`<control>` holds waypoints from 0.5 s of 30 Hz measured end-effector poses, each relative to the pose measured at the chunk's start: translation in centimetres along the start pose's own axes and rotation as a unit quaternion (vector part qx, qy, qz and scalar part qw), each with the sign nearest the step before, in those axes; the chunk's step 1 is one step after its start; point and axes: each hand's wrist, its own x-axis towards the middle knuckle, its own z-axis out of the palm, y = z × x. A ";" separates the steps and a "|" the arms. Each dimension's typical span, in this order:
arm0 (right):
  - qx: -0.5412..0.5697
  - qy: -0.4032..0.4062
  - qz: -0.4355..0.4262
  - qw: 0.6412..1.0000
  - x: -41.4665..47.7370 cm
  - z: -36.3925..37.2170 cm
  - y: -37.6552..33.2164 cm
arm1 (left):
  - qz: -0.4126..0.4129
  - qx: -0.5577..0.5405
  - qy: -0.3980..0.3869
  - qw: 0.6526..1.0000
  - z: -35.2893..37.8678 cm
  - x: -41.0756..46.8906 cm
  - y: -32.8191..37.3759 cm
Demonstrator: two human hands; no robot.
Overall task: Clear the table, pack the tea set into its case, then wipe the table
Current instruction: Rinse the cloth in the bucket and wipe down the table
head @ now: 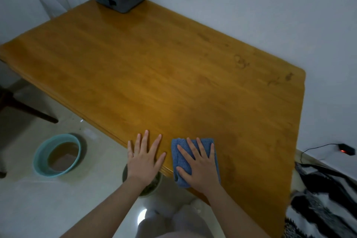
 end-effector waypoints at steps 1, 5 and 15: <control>0.004 0.000 -0.001 1.000 0.0 0.0 0.0 | 0.003 0.000 0.002 1.000 0.0 0.2 0.4; 0.003 -0.001 -0.019 1.000 1.0 -0.3 1.2 | -0.003 0.005 0.004 1.000 0.2 0.9 1.7; -0.016 -0.012 -0.091 0.996 8.4 -1.5 6.1 | -0.112 -0.016 0.025 0.993 1.1 0.2 4.2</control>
